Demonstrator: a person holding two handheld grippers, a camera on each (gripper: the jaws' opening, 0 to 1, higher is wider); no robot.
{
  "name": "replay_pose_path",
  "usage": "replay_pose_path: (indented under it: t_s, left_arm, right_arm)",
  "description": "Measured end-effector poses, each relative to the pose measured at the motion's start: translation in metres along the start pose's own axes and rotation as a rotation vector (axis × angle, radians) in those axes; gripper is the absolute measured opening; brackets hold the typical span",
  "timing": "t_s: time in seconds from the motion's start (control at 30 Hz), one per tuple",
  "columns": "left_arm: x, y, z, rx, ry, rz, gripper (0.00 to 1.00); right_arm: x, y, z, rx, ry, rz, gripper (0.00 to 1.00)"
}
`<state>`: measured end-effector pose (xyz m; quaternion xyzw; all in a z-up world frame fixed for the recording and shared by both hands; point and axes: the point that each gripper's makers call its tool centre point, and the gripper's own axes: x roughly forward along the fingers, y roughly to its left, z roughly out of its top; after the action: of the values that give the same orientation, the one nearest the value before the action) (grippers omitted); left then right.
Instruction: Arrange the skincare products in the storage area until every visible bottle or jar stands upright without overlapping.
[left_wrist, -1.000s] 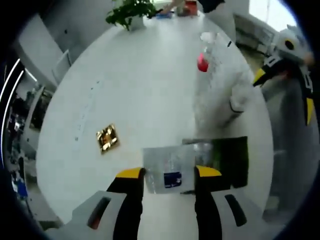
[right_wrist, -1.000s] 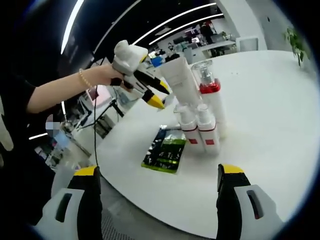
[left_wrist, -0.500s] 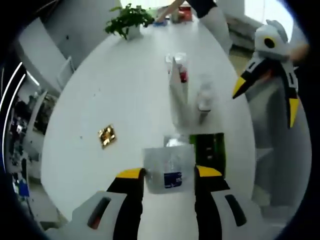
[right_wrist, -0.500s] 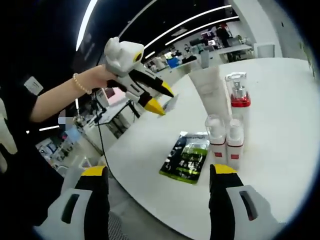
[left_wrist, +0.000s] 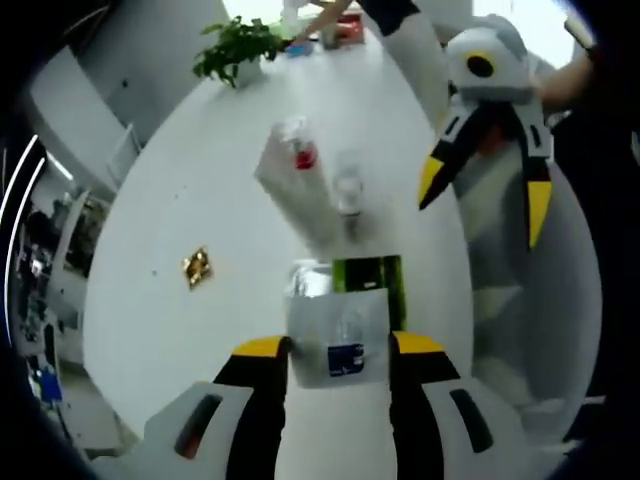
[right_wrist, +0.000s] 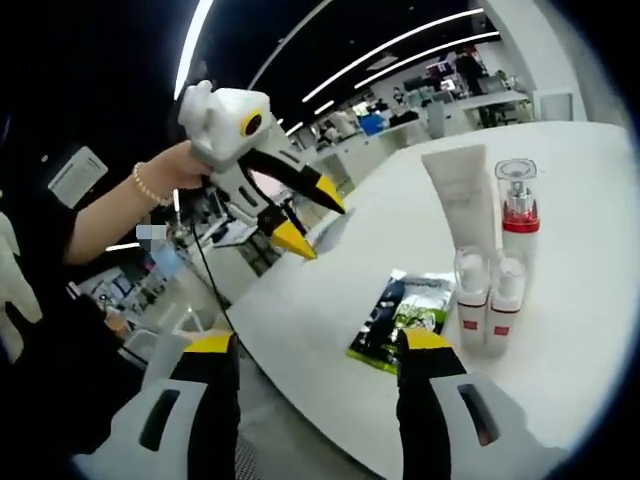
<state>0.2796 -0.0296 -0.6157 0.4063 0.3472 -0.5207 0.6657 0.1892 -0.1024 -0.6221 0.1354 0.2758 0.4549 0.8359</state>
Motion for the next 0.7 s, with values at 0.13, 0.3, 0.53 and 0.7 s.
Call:
replay_pose_path:
  t_s: [0.13, 0.3, 0.53, 0.7]
  left_arm:
    - [-0.009, -0.012, 0.002, 0.010, -0.003, -0.001, 0.44]
    - [-0.016, -0.023, 0.003, 0.036, 0.008, 0.002, 0.44]
    - [-0.024, -0.038, 0.009, 0.069, 0.008, -0.003, 0.44]
    - [-0.027, -0.043, 0.010, 0.089, 0.020, -0.003, 0.44]
  right_arm:
    - [0.007, 0.003, 0.014, 0.065, -0.047, 0.043, 0.59]
    - [0.017, 0.001, 0.029, 0.136, -0.096, 0.067, 0.56]
    - [0.040, 0.012, 0.043, 0.218, -0.119, 0.113, 0.47]
    - [0.052, 0.017, 0.043, 0.285, -0.119, 0.122, 0.38]
